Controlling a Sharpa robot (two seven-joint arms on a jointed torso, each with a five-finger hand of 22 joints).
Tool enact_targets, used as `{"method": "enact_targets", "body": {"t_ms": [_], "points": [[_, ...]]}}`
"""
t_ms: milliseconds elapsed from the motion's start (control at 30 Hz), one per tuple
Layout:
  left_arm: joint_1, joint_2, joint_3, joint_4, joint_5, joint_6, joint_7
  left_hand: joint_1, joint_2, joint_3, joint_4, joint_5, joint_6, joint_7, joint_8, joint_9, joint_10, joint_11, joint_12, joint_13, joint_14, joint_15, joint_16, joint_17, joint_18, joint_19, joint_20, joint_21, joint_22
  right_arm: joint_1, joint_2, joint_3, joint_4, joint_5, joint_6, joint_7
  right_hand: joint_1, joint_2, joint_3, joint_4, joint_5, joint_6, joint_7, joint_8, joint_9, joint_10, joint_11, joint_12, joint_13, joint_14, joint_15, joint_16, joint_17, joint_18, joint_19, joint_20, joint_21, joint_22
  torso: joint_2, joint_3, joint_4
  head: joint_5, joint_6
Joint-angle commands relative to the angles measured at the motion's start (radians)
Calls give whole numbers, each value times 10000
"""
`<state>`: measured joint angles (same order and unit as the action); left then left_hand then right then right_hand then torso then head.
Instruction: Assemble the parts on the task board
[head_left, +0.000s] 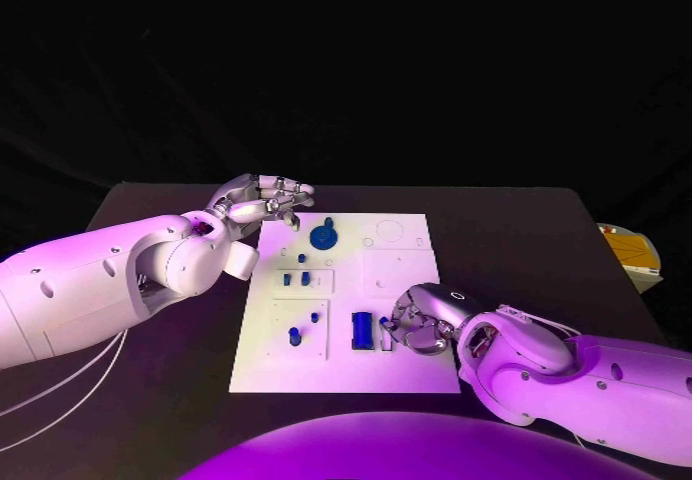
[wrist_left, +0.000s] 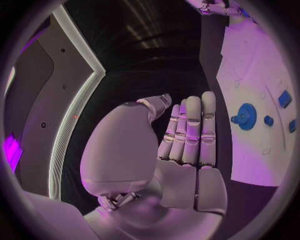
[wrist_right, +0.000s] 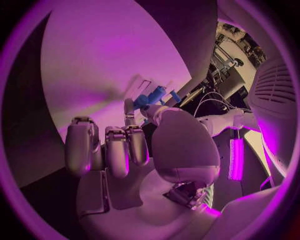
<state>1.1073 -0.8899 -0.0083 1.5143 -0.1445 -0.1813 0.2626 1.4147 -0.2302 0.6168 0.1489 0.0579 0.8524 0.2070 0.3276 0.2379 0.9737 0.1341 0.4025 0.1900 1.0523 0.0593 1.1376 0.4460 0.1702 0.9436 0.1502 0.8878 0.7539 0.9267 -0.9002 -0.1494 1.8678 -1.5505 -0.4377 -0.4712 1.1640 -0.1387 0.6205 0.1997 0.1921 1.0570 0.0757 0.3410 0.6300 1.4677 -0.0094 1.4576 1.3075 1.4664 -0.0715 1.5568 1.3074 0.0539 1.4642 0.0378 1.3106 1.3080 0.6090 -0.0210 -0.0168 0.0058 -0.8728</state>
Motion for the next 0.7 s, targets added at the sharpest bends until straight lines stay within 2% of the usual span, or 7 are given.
{"method": "enact_targets", "body": {"t_ms": [33, 433, 700], "points": [[4, 15, 6, 32, -18, 203, 12, 14, -1, 14, 37, -13, -35, 1, 55, -15, -35, 2, 69, 6, -87, -4, -63, -9, 138, 1, 27, -54, -8, -25, 36, -2, -40, 113, 566, -156, -172, -11, 813, -926, 101, 174, -216, 72, 256, 634, -104, 56, 2027, 981, -81, 37, 2318, -94, 436, -76, 77, 2024, 5, 8, -22, 19, 2], [4, 13, 6, 32, -40, 247, -28, 14, -1, 14, 37, -13, -35, 1, 55, -15, -35, 2, 69, 6, -87, -4, -63, -9, 138, 1, 27, -54, -8, -39, 119, -2, -56, 15, 830, -293, -323, -32, 630, -854, 154, 235, -265, 140, 286, 624, -142, 14, 2007, 983, -115, 39, 2326, -97, 446, -104, 89, 2029, 5, 14, -20, -22, 2], [4, 12, 6, 32, -53, 261, -51, 12, -5, 10, 42, -14, -50, 6, 58, -19, -52, 8, 76, 4, -97, 1, -65, -10, 136, -4, 31, -59, -10, -47, 161, -2, -92, 7, 980, -345, -377, -87, 538, -843, 154, 238, -279, 159, 294, 619, -156, -2, 2000, 982, -126, 38, 2322, -94, 443, -115, 70, 2026, -2, 4, -14, -35, 2]]}}
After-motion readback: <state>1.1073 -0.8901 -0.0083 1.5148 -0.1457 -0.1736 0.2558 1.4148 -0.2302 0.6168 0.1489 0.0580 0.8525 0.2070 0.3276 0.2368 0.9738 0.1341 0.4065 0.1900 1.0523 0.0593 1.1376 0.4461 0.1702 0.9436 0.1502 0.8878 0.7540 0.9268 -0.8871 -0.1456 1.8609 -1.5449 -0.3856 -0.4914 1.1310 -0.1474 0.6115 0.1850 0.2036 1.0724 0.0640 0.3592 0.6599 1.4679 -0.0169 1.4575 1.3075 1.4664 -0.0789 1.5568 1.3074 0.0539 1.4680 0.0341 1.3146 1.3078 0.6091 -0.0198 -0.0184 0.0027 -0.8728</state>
